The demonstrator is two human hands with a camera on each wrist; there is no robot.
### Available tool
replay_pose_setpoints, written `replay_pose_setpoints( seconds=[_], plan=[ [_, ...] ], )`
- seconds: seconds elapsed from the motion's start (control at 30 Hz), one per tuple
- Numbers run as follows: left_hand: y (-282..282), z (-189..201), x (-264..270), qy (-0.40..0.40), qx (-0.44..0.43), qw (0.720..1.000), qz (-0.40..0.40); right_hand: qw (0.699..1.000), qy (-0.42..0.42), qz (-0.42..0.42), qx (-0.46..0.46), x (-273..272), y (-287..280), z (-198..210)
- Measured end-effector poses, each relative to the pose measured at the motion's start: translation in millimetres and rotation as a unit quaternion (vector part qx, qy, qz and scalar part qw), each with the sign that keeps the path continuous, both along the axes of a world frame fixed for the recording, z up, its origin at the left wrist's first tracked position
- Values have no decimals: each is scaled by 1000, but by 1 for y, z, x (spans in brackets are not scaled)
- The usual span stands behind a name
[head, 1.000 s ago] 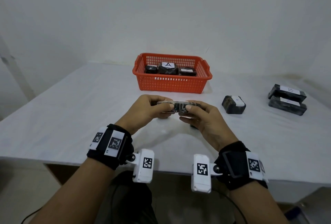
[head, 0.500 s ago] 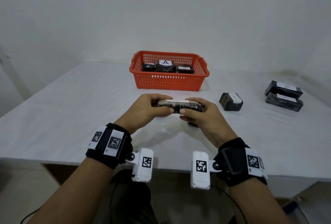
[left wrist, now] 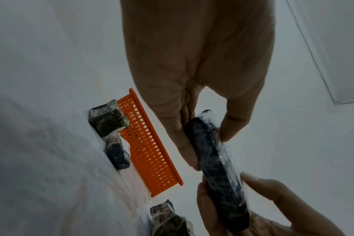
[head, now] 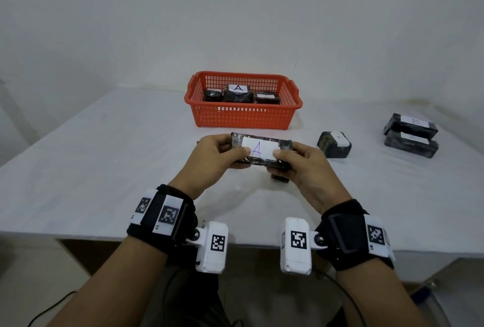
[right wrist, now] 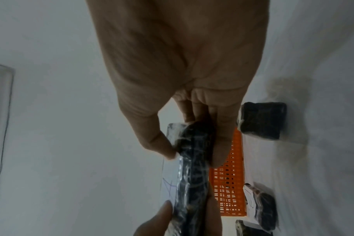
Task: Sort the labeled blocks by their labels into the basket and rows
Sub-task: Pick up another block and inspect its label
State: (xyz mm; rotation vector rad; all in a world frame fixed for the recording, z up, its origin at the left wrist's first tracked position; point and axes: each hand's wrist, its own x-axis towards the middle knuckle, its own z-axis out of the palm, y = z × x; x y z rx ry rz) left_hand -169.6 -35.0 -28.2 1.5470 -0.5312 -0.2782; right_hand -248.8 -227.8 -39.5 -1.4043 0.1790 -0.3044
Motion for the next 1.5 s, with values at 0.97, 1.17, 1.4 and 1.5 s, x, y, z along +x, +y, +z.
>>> replay_pose_setpoints(
  seconds=[0.97,1.17,1.4,1.5],
  plan=[
    [0,-3,-9,-44,2,999,1,1000,-5,-4,-27,-13,0,0],
    [3,-1,-11,-74,5,997,-33,999,15,13,26,-15,-2,6],
    [-1,-4,-12,-21,-4,999,-29,1000,-27,-13,6,-14,-5,2],
    [-3,-4,-11,-24,3,1000,-2,1000,-14,0,-16,-14,-4,1]
  ],
)
